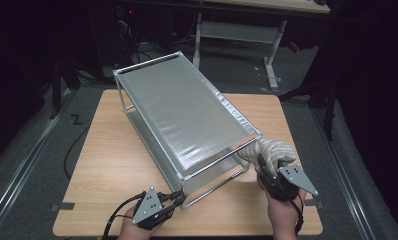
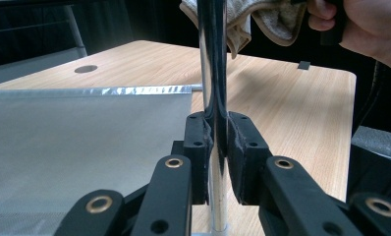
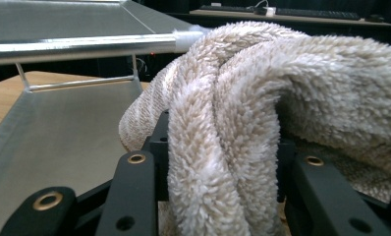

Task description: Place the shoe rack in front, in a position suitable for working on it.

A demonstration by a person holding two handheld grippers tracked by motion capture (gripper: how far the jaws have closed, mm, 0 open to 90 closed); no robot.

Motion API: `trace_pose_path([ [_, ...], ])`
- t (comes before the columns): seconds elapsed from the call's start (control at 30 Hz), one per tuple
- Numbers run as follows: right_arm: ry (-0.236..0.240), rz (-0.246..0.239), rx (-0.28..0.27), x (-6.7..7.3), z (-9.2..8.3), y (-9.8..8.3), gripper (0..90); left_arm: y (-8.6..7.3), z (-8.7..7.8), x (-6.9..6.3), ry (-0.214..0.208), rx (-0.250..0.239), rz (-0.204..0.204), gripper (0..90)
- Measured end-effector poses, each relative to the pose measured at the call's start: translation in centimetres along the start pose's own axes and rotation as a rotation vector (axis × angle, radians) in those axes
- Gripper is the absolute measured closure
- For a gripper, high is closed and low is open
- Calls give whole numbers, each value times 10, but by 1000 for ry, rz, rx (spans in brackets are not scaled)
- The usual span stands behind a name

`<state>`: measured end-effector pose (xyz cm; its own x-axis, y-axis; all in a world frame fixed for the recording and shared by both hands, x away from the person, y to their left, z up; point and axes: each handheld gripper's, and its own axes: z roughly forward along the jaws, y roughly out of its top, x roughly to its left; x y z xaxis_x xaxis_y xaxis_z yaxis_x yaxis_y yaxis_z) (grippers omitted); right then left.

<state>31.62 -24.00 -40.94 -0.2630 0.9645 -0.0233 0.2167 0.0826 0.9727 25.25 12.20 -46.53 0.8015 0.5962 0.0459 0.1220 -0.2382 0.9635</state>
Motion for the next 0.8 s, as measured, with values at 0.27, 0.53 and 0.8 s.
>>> trace_pose_path([
  [0.27,7,-8,42,6,18,-5,598,-2,-7,-1,0,-2,2,788],
  [0.53,10,-16,171,6,43,-25,598,-3,-10,-1,-5,-2,-4,791],
  [0.8,5,-45,274,7,56,-43,600,-3,-8,0,-8,0,1,792],
])
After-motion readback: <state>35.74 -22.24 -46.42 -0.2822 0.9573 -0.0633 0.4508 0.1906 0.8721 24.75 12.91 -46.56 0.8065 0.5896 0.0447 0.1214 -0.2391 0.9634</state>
